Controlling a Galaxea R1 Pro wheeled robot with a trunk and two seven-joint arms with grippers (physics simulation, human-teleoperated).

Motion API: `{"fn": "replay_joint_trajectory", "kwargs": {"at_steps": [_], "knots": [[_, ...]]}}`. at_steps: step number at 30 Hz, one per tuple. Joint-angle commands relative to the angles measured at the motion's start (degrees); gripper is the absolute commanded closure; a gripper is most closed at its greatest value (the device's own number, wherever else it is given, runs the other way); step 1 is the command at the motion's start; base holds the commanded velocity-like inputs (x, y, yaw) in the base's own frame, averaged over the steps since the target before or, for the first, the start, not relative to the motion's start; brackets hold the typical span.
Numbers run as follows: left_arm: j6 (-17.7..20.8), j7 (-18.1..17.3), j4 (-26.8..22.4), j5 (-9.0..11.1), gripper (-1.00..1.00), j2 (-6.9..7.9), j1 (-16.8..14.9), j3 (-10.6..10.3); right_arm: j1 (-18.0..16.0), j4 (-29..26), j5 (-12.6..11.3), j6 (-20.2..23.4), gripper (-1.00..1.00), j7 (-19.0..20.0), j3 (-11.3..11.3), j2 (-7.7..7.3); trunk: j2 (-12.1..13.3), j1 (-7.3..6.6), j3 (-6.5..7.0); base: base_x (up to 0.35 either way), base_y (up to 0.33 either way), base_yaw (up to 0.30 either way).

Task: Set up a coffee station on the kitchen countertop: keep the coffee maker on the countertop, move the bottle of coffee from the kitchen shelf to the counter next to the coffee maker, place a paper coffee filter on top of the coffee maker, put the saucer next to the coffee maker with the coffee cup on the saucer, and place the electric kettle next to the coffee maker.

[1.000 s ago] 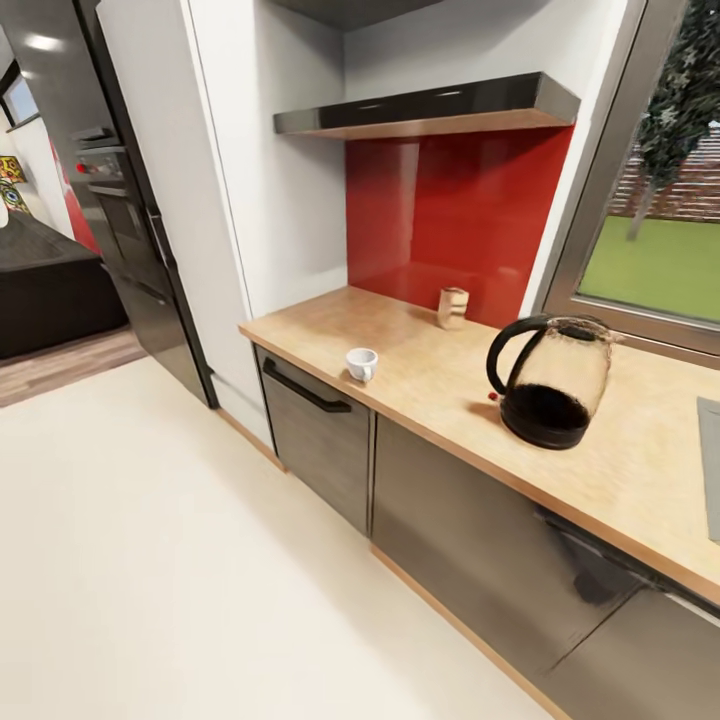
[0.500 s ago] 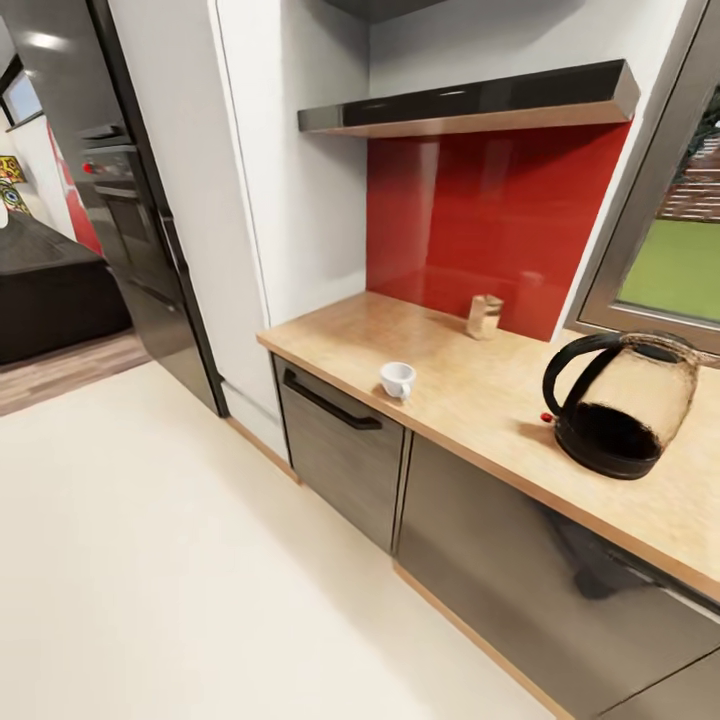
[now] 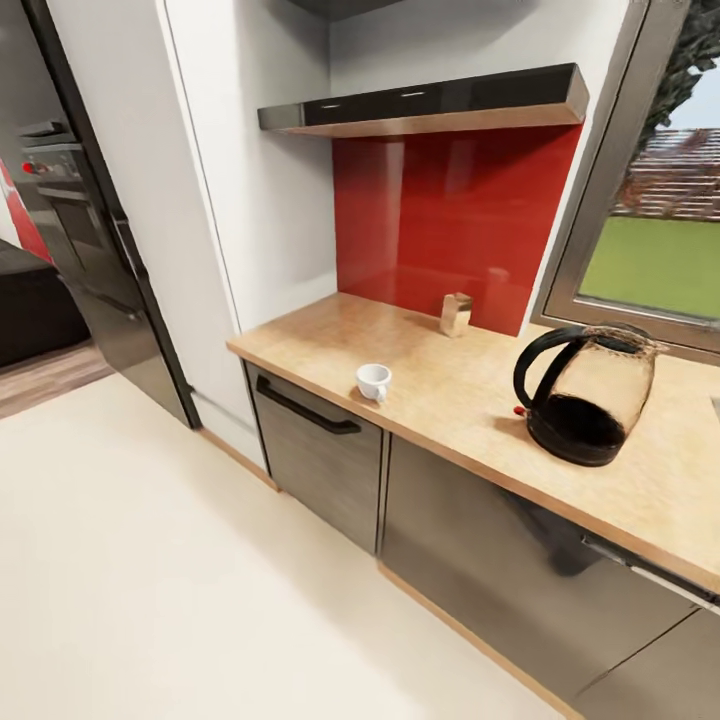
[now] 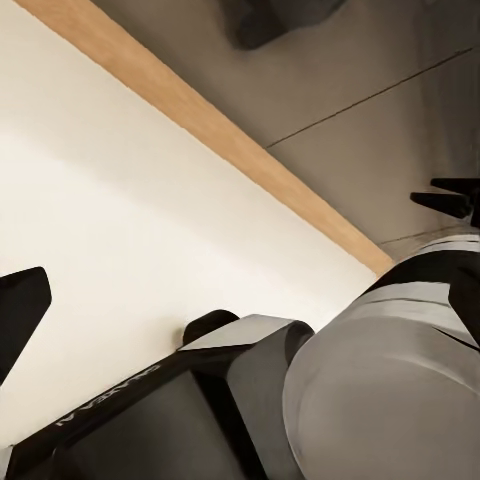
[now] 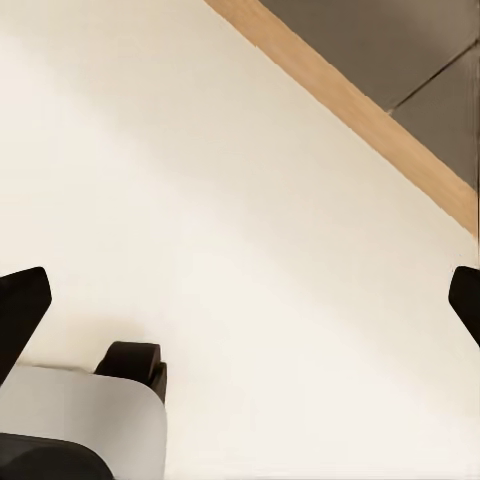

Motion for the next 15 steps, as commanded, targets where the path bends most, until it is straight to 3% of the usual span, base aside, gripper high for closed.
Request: {"fn": "replay_joint_trajectory", "kwargs": {"at_steps": [1,6,15], "knots": [[-0.37,0.07,0.02,0.45,-1.00,0.08,-0.04,-0.46,-0.04,0.04,0.30,-0.18,-1.00,0.53,-0.48,0.06,-0.03,0.00,-0.05,0.002,0.045,-0.262],[-0.37,0.10,0.02,0.45,-1.00,0.08,-0.04,-0.44,-0.05,0.04,0.30,-0.18,-1.00,0.53,-0.48,0.06,-0.03,0.00,-0.05,0.033,0.160,-0.155],[-0.37,0.13,0.02,0.45,-1.00,0.08,-0.04,-0.37,-0.04,0.04,0.28,-0.12,-1.00,0.61,-0.50,-0.02,-0.03,0.00,-0.05,0.115,0.293,-0.020]]}}
